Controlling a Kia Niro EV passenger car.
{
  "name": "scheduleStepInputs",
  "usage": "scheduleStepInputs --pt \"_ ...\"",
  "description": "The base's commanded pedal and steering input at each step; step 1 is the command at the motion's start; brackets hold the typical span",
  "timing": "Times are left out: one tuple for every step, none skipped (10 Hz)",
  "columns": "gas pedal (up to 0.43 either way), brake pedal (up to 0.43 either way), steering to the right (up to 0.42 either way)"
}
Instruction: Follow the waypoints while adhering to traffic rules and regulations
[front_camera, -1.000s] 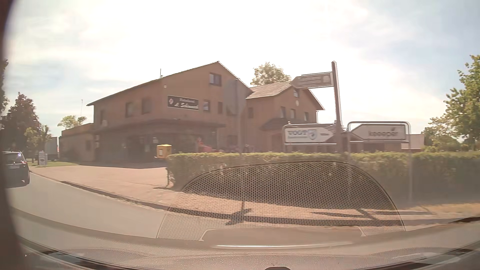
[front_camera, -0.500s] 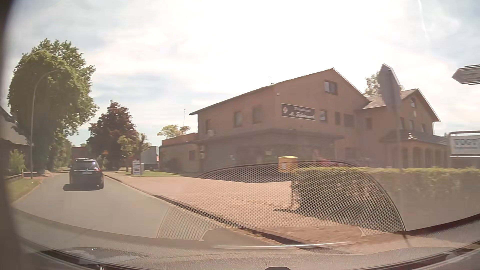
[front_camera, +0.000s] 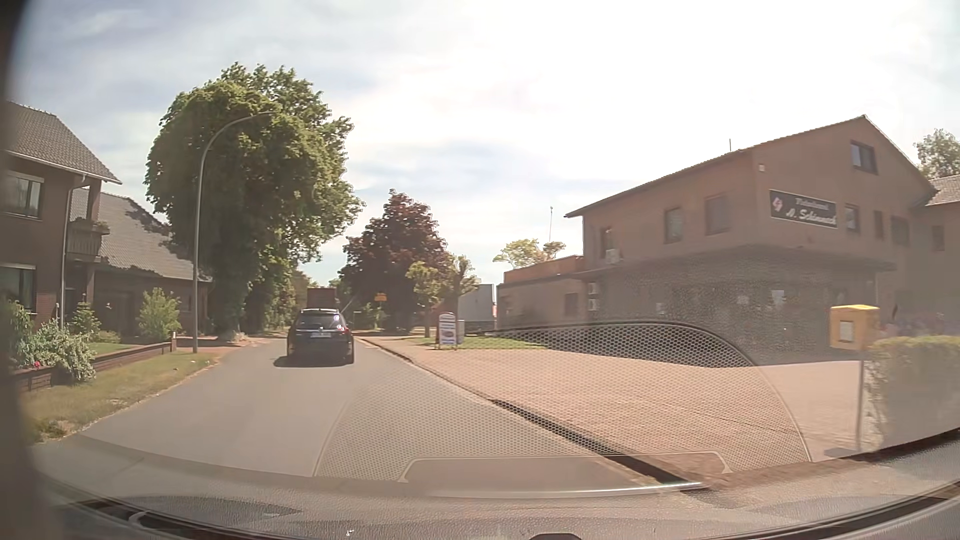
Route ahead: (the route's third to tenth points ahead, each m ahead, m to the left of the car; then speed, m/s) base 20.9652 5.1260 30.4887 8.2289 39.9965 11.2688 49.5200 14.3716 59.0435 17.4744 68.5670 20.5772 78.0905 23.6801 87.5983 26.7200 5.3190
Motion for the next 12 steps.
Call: scheduleStepInputs --pt "0.28 0.0 -0.292" --pt "0.299 0.0 -0.246" --pt "0.311 0.0 -0.199" --pt "0.311 0.0 -0.159" --pt "0.311 0.0 -0.13" --pt "0.311 0.0 -0.105" --pt "0.331 0.0 -0.086" --pt "0.331 0.0 -0.083" --pt "0.339 0.0 -0.083" --pt "0.339 0.0 -0.082" --pt "0.339 0.0 -0.081" --pt "0.339 0.0 -0.079"
